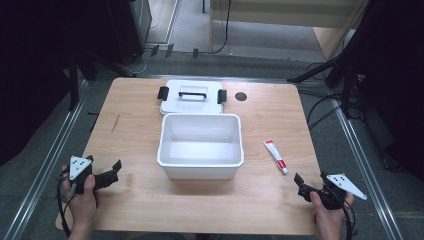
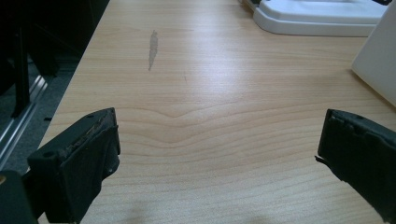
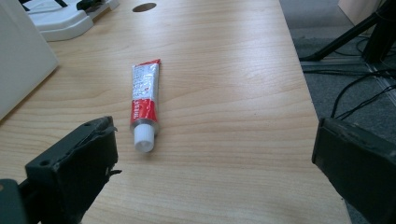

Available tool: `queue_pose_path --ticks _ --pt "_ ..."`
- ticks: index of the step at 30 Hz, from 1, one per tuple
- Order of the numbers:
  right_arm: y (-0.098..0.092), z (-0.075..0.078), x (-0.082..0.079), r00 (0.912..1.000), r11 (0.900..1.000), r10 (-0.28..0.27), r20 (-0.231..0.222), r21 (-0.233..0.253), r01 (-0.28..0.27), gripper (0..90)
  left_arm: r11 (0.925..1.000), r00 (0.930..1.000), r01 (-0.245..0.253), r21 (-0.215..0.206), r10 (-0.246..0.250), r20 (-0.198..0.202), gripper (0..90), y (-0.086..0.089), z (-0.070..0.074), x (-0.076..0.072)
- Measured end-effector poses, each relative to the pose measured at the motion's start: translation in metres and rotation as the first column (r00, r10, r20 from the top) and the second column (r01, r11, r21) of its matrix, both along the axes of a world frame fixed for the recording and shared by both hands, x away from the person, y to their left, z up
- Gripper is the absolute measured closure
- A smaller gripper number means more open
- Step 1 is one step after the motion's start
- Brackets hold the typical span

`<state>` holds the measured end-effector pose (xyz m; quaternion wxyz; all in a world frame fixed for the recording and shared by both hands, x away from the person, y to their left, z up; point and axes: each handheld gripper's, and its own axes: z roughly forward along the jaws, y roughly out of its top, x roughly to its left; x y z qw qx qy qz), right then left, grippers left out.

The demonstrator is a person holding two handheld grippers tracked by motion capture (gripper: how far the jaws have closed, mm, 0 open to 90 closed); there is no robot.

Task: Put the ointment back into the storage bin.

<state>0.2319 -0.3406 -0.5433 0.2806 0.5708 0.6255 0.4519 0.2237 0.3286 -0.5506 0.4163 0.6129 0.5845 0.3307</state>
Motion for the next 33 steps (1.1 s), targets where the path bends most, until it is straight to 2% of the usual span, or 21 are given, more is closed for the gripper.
queue_pose_path --ticks 5,7,9,11,12,15,17,19,21,22,23,24,26,27,28,29,30,31,32,33 --pt "0.0 0.0 0.0 0.9999 1.0 0.01 -0.007 -0.009 -0.01 0.0 0.9999 1.0 -0.001 0.011 0.001 -0.006 0.0 -0.001 0.0 0.0" --pt "0.002 0.001 0.002 0.9996 0.999 0.005 -0.027 -0.033 -0.006 5.1 1.0 1.0 -0.002 0.009 0.002 -0.005 0.0 -0.001 0.0 0.001" --pt "0.003 0.0 0.003 0.9986 1.0 -0.001 -0.053 -0.021 0.0 5.7 1.0 1.0 0.001 0.002 -0.001 -0.009 0.0 -0.001 0.0 0.001" --pt "0.003 0.0 0.004 0.9983 1.0 0.009 -0.058 -0.009 -0.009 6.2 1.0 1.0 0.002 0.002 -0.002 -0.009 0.0 -0.001 0.0 0.001" --pt "0.004 0.001 0.004 0.9968 1.0 0.026 -0.075 0.001 -0.026 7.8 1.0 0.9999 0.004 0.004 -0.004 -0.01 0.0 -0.001 0.0 0.001" --pt "0.008 0.002 0.005 0.9933 0.998 0.046 -0.106 -0.037 -0.05 11.1 0.9999 0.9998 0.011 0.009 -0.011 -0.015 0.0 -0.001 0.0 0.002" --pt "0.01 0.004 0.007 0.9886 0.996 0.041 -0.145 -0.076 -0.053 12.7 0.9999 0.9998 0.013 0.009 -0.013 -0.017 0.0 -0.001 0.0 0.002" --pt "0.011 0.005 0.008 0.9858 0.994 0.048 -0.161 -0.086 -0.062 12.7 0.9998 0.9997 0.014 0.011 -0.014 -0.02 0.0 -0.002 0.0 0.002" --pt "0.012 0.008 0.01 0.9771 0.991 0.077 -0.198 -0.095 -0.098 12.7 0.9997 0.9996 0.015 0.02 -0.015 -0.026 0.0 -0.003 0.0 0.002" --pt "0.014 0.011 0.012 0.9664 0.984 0.097 -0.238 -0.123 -0.129 12.8 0.9996 0.9995 0.015 0.023 -0.014 -0.028 0.0 -0.004 0.0 0.003" --pt "0.014 0.011 0.012 0.9664 0.984 0.097 -0.238 -0.123 -0.129 12.8 0.9995 0.9994 0.018 0.026 -0.017 -0.031 0.0 -0.004 0.0 0.003" --pt "0.017 0.015 0.015 0.9542 0.976 0.11 -0.278 -0.151 -0.156 12.9 0.9991 0.9991 0.023 0.035 -0.022 -0.037 0.0 -0.005 0.0 0.003" --pt "0.02 0.022 0.017 0.941 0.968 0.133 -0.311 -0.161 -0.191 13.0 0.9989 0.999 0.023 0.04 -0.022 -0.04 0.0 -0.005 0.0 0.004" --pt "0.02 0.022 0.017 0.941 0.968 0.133 -0.311 -0.161 -0.191 13.0 0.9989 0.999 0.023 0.04 -0.022 -0.04 0.0 -0.005 0.0 0.004" --pt "0.023 0.028 0.02 0.9255 0.956 0.151 -0.347 -0.188 -0.226 13.0 0.9989 0.999 0.023 0.041 -0.022 -0.039 0.0 -0.005 0.0 0.004" --pt "0.023 0.028 0.02 0.9255 0.956 0.151 -0.347 -0.188 -0.226 13.0 0.9989 0.999 0.023 0.041 -0.022 -0.039 0.0 -0.005 0.0 0.004" --pt "0.027 0.036 0.024 0.902 0.94 0.158 -0.402 -0.218 -0.262 13.0 0.9989 0.9991 0.023 0.042 -0.021 -0.036 0.0 -0.005 0.0 0.003" --pt "0.027 0.036 0.024 0.902 0.94 0.158 -0.402 -0.218 -0.262 13.0 0.9989 0.9991 0.023 0.042 -0.021 -0.036 0.0 -0.005 0.0 0.003" --pt "0.029 0.038 0.025 0.8946 0.934 0.156 -0.419 -0.232 -0.271 13.1 0.9988 0.9991 0.023 0.043 -0.022 -0.035 0.0 -0.005 0.0 0.003" --pt "0.032 0.043 0.03 0.8674 0.924 0.136 -0.479 -0.255 -0.286 13.2 0.9987 0.9992 0.025 0.043 -0.024 -0.033 0.0 -0.006 0.0 0.003"
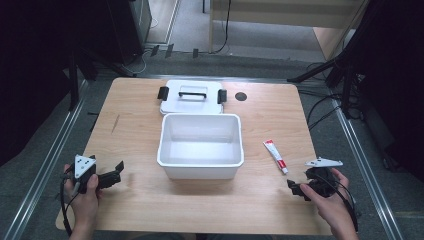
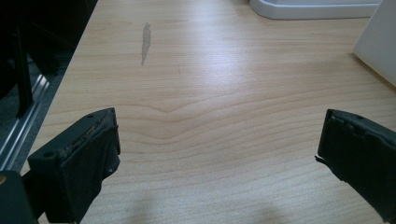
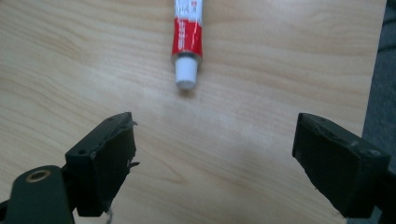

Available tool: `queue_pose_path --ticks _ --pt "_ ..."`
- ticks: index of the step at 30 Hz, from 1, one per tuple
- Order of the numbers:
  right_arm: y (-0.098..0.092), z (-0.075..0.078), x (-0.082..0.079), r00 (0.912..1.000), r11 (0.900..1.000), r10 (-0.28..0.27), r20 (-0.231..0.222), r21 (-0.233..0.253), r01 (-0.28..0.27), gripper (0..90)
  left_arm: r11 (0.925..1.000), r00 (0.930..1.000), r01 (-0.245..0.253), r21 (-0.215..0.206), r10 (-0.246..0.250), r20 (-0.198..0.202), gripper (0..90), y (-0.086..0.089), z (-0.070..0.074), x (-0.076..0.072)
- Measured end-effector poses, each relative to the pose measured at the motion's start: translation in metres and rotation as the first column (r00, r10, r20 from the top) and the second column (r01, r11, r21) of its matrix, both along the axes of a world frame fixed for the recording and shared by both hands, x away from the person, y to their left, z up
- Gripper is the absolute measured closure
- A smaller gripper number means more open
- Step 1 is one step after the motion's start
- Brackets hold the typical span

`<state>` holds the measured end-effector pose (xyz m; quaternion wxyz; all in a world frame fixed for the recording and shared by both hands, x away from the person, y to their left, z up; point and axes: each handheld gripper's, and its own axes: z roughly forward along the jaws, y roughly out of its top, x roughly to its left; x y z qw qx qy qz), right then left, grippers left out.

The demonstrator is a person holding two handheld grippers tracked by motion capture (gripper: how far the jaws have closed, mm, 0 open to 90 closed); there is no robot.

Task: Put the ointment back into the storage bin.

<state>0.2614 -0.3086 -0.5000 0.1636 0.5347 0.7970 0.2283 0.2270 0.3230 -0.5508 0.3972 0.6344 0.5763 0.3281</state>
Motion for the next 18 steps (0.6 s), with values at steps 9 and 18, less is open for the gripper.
queue_pose_path --ticks 9,18 --pt "0.021 0.011 0.02 0.9605 0.978 0.063 -0.271 -0.174 -0.114 13.1 1.0 1.0 0.005 -0.004 -0.005 -0.006 0.0 0.0 0.0 0.0" --pt "0.033 0.019 0.045 0.9079 0.951 0.075 -0.413 -0.245 -0.189 13.7 0.9999 0.9999 0.01 -0.013 -0.01 -0.011 0.0 0.001 0.0 0.001"
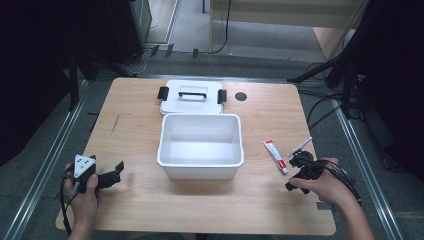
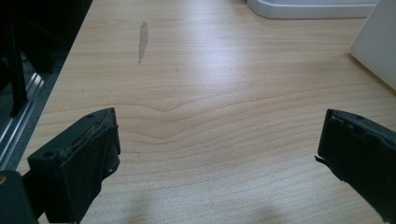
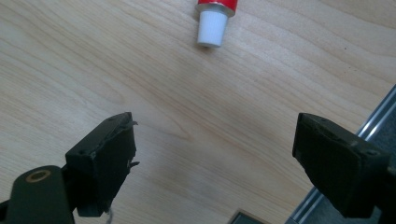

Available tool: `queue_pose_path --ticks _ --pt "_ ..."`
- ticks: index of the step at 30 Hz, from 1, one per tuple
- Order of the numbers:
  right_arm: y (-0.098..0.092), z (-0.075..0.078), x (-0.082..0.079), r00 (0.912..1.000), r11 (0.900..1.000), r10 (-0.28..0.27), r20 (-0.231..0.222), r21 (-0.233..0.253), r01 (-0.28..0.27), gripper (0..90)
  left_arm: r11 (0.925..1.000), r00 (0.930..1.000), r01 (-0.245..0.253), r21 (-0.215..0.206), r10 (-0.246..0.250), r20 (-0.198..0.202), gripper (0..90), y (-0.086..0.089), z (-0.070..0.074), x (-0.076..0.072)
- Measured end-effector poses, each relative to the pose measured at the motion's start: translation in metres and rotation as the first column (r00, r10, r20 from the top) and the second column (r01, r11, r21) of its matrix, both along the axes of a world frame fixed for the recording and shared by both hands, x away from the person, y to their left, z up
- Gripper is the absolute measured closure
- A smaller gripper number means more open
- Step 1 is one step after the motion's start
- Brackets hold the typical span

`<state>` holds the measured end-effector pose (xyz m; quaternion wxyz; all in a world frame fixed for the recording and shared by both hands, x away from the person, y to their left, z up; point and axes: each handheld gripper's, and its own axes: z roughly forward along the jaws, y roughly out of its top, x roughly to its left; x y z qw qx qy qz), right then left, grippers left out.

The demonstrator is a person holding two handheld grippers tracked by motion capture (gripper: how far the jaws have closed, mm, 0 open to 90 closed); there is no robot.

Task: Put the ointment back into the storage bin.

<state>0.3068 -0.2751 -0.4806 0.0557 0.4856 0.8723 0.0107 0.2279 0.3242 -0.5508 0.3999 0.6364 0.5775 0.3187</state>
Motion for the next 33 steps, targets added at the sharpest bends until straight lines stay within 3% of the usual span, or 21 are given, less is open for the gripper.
queue_pose_path --ticks 3,10,16,23,33 --pt "0.005 -0.001 0.011 0.9987 0.999 -0.009 -0.05 -0.042 0.007 16.2 1.0 1.0 0.002 0.0 -0.002 -0.002 0.0 0.0 0.0 0.0" --pt "0.011 -0.003 0.028 0.9957 0.999 -0.029 -0.088 -0.027 0.027 25.0 1.0 1.0 0.004 0.004 -0.004 -0.002 0.0 0.0 0.0 0.0" --pt "0.01 -0.003 0.04 0.9956 0.999 -0.037 -0.087 0.003 0.037 32.8 1.0 1.0 0.004 0.001 -0.004 -0.004 0.0 0.0 0.0 0.0" --pt "0.012 -0.001 0.051 0.9903 0.993 -0.1 -0.097 0.052 0.105 44.5 1.0 1.0 0.004 0.002 -0.004 -0.007 0.0 0.0 0.0 0.001" --pt "0.019 -0.003 0.067 0.9873 0.991 -0.116 -0.108 0.052 0.122 47.4 1.0 0.9999 0.006 0.002 -0.006 -0.009 0.0 0.0 0.0 0.001"
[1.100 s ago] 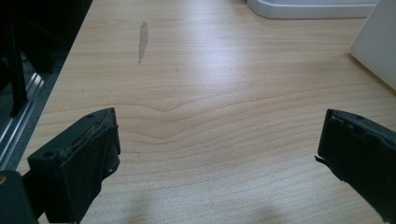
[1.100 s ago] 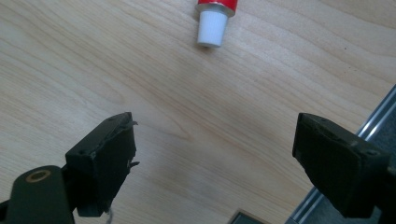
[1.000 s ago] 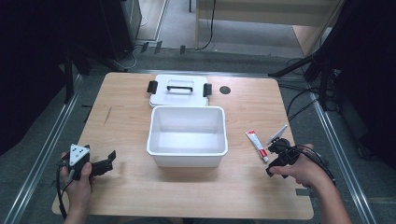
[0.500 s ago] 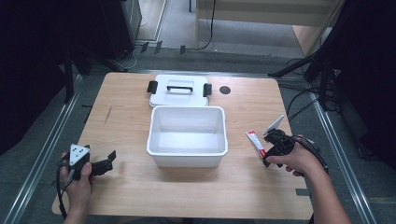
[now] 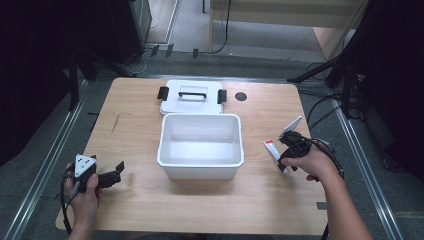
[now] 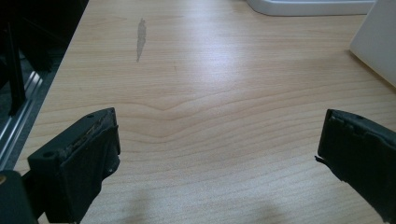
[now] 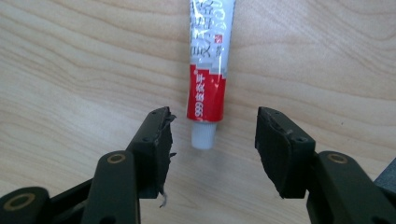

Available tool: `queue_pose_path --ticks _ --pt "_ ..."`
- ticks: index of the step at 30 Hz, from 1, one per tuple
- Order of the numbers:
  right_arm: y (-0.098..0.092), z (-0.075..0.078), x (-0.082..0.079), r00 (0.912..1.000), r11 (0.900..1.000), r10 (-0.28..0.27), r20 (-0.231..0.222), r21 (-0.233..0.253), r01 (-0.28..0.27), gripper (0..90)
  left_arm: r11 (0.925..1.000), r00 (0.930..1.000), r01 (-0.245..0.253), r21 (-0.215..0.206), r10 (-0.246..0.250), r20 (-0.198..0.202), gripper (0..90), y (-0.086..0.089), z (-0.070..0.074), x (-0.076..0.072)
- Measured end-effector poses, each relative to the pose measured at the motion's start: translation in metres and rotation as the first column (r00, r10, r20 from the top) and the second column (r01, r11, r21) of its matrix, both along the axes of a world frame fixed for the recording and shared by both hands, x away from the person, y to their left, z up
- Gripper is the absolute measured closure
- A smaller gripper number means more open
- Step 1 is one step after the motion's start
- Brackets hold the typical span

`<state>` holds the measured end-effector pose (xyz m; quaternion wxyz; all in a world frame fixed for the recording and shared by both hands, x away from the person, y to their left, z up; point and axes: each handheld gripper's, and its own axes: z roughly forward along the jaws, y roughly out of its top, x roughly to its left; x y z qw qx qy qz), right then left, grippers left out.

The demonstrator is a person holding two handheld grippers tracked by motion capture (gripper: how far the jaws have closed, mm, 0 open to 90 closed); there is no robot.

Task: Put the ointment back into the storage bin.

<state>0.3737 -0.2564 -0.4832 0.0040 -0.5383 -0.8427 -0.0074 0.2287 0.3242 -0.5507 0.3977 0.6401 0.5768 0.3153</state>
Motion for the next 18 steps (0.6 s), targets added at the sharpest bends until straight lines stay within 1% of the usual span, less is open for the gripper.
queue_pose_path --ticks 1,2,3,5,7,9,12,16,17,18 --pt "0.001 0.0 0.001 0.9999 1.0 -0.012 -0.002 0.001 0.012 48.6 1.0 1.0 0.001 0.002 -0.001 0.0 0.0 0.0 0.0 0.0" --pt "0.002 -0.001 0.004 1.0 1.0 -0.005 -0.004 0.007 0.005 48.9 1.0 1.0 0.002 0.002 -0.002 -0.001 0.0 0.0 0.0 0.0" --pt "0.004 -0.002 0.005 0.9999 1.0 -0.012 -0.011 0.008 0.012 49.2 1.0 1.0 0.003 0.003 -0.003 -0.002 0.0 0.0 0.0 0.0" --pt "0.004 -0.003 0.007 0.9999 1.0 -0.005 -0.01 0.01 0.005 49.2 1.0 1.0 0.003 0.003 -0.003 -0.003 0.0 0.0 0.0 0.0" --pt "0.007 -0.005 0.011 0.9999 1.0 -0.006 -0.011 0.007 0.006 52.5 1.0 1.0 0.003 0.003 -0.003 -0.003 0.0 0.0 0.0 0.0" --pt "0.008 -0.005 0.012 1.0 1.0 0.001 -0.006 0.005 -0.001 52.6 1.0 1.0 0.003 0.003 -0.003 -0.003 0.0 0.0 0.0 0.0" --pt "0.01 -0.007 0.016 1.0 1.0 -0.006 -0.005 0.003 0.006 53.0 1.0 1.0 0.004 0.004 -0.004 -0.003 0.0 0.0 0.0 0.0" --pt "0.012 -0.011 0.021 0.9996 1.0 -0.027 -0.006 0.0 0.027 56.6 1.0 1.0 0.006 0.003 -0.006 -0.003 0.0 0.0 0.0 0.001" --pt "0.012 -0.011 0.022 0.9997 1.0 -0.026 -0.003 -0.002 0.026 56.9 1.0 1.0 0.006 0.002 -0.006 -0.004 0.0 0.0 0.0 0.0" --pt "0.012 -0.012 0.023 0.9994 0.999 -0.034 -0.011 0.004 0.034 58.2 1.0 1.0 0.006 0.002 -0.006 -0.003 0.0 0.0 0.0 0.001"
